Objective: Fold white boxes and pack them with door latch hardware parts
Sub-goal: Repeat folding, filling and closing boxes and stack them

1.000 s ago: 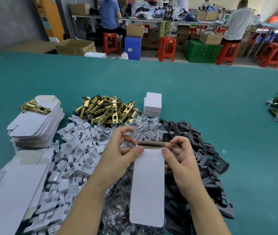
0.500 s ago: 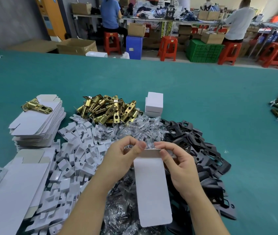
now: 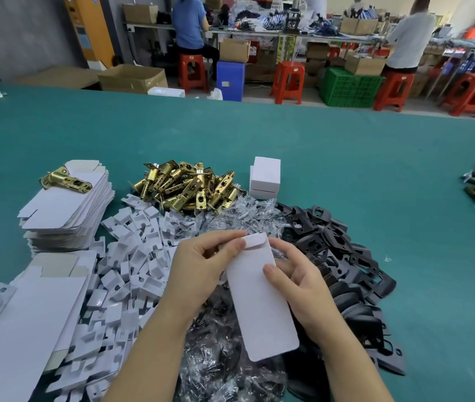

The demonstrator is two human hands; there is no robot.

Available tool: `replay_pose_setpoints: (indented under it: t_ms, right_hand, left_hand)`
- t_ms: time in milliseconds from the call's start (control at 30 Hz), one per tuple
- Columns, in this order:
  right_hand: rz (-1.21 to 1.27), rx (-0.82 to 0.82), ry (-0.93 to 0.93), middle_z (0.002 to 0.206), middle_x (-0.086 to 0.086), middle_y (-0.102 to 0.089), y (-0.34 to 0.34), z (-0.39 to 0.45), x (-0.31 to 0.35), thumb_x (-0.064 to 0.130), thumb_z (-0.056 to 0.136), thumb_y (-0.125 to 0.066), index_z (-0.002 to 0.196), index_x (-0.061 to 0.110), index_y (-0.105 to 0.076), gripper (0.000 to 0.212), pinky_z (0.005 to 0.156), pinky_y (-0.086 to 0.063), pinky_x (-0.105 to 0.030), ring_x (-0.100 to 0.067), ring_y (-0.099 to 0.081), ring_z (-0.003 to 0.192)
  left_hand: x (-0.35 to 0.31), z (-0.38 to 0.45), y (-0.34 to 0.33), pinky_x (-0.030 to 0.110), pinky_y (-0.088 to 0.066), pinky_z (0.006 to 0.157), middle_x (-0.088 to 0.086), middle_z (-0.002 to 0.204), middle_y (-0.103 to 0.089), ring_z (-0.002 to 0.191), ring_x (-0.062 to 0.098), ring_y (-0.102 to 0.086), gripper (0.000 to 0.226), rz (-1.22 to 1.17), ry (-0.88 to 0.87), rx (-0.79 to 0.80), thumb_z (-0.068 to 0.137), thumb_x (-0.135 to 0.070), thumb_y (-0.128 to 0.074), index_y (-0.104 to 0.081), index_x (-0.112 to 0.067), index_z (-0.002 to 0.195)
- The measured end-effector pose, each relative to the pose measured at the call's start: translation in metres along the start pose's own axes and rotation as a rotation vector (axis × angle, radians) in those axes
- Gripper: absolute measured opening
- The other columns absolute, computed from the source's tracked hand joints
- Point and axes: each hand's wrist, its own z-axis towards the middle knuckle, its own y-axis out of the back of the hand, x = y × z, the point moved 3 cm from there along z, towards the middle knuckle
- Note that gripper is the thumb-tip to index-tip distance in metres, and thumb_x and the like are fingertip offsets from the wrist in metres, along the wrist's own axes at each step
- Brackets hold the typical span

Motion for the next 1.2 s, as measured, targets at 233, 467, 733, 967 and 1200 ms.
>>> replay_pose_setpoints:
  t_ms: [233, 467, 733, 967, 1200]
  right_hand:
    - [0.073, 0.094, 0.011, 0.121, -0.010, -0.075, -0.0039, -0.0031, 0.0045, 0.033, 0.086, -0.073, 0.134, 0.031, -0.068, 0.048, 0.076, -0.060, -0.032, -0.024, -0.074, 0.103]
    - [0.105, 0.198, -0.028, 0.133, -0.008, -0.070, -0.0022, -0.0047, 0.0053, 0.027, 0.093, -0.070, 0.140, 0.026, -0.064, 0.048, 0.080, -0.060, -0.034, -0.027, -0.072, 0.108]
    - [0.119, 0.194, -0.059, 0.124, -0.013, -0.073, -0.0011, -0.0046, 0.0053, 0.027, 0.090, -0.072, 0.136, 0.028, -0.067, 0.047, 0.077, -0.060, -0.033, -0.026, -0.074, 0.101]
    - [0.109, 0.168, -0.081, 0.119, -0.014, -0.075, 0.0009, -0.0039, 0.0053, 0.031, 0.087, -0.073, 0.133, 0.031, -0.069, 0.047, 0.075, -0.060, -0.033, -0.026, -0.075, 0.098]
    - [0.077, 0.158, -0.073, 0.119, -0.014, -0.075, 0.0037, -0.0053, 0.0055, 0.033, 0.090, -0.073, 0.134, 0.031, -0.068, 0.045, 0.073, -0.060, -0.032, -0.026, -0.075, 0.097]
  left_hand:
    - [-0.0047, -0.0037, -0.0029, 0.035, -0.062, 0.078, -0.011, 0.118, -0.074, 0.101, 0.016, -0.072, 0.026, -0.003, 0.051, 0.196, 0.089, -0.040, -0.067, -0.078, -0.038, 0.112]
    - [-0.0064, -0.0018, 0.0025, 0.034, -0.056, 0.090, -0.004, 0.113, -0.077, 0.106, 0.019, -0.071, 0.027, -0.052, 0.038, 0.177, 0.092, -0.044, -0.063, -0.079, -0.034, 0.111]
    - [-0.0047, -0.0009, 0.0028, 0.036, -0.054, 0.095, -0.008, 0.116, -0.075, 0.112, 0.018, -0.068, 0.028, -0.004, 0.043, 0.210, 0.094, -0.038, -0.058, -0.076, -0.041, 0.114]
    - [-0.0067, -0.0042, -0.0024, 0.037, -0.050, 0.101, -0.015, 0.124, -0.071, 0.114, 0.014, -0.065, 0.035, 0.078, 0.032, 0.329, 0.099, -0.044, -0.045, -0.070, -0.046, 0.124]
    - [-0.0045, -0.0054, -0.0033, 0.034, -0.053, 0.100, -0.029, 0.133, -0.061, 0.119, -0.001, -0.060, 0.039, 0.239, -0.025, 0.406, 0.093, -0.056, -0.056, -0.056, -0.061, 0.132]
